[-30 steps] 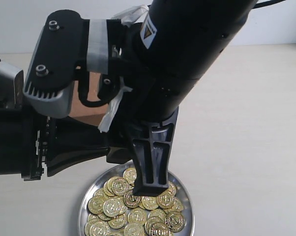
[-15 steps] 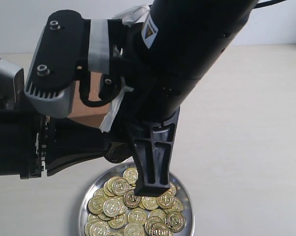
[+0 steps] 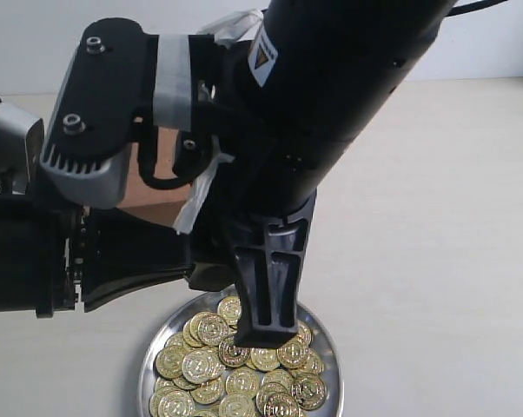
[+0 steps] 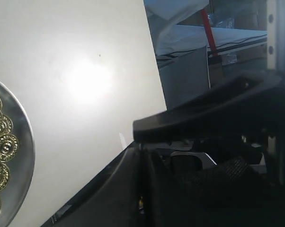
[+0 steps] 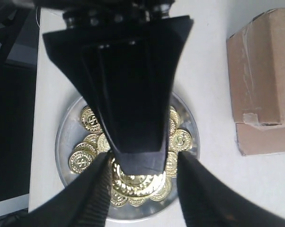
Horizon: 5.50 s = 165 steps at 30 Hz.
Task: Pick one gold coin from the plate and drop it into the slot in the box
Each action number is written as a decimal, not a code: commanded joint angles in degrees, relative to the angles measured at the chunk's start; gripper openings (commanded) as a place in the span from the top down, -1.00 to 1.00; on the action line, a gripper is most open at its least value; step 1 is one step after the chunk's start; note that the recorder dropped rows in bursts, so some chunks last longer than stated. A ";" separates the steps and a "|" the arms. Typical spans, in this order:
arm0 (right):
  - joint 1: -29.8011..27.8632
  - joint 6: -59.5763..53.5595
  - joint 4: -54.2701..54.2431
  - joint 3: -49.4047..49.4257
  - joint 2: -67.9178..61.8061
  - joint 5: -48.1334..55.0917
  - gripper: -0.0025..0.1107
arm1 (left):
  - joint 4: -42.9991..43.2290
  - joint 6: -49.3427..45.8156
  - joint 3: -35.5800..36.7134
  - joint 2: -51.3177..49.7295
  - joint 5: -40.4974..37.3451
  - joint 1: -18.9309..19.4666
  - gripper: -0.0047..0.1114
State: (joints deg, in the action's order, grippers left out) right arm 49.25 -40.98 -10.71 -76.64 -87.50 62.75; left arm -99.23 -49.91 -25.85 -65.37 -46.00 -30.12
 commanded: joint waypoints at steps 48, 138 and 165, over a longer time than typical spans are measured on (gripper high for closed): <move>0.12 42.68 10.71 -0.27 12.48 7.21 0.96 | -0.72 -23.98 -29.17 -26.42 74.75 -8.20 0.92; 0.12 42.58 10.71 2.63 16.35 7.21 0.96 | -0.72 -22.57 -31.40 -35.69 68.85 -5.92 0.01; 0.12 33.67 10.71 2.63 23.91 -45.73 0.96 | -0.72 -41.47 -31.40 10.83 55.25 -5.80 0.92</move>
State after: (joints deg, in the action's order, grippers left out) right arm 49.25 -6.84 0.00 -74.20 -64.75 16.75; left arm -99.81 -91.25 -57.51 -55.83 9.55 -35.91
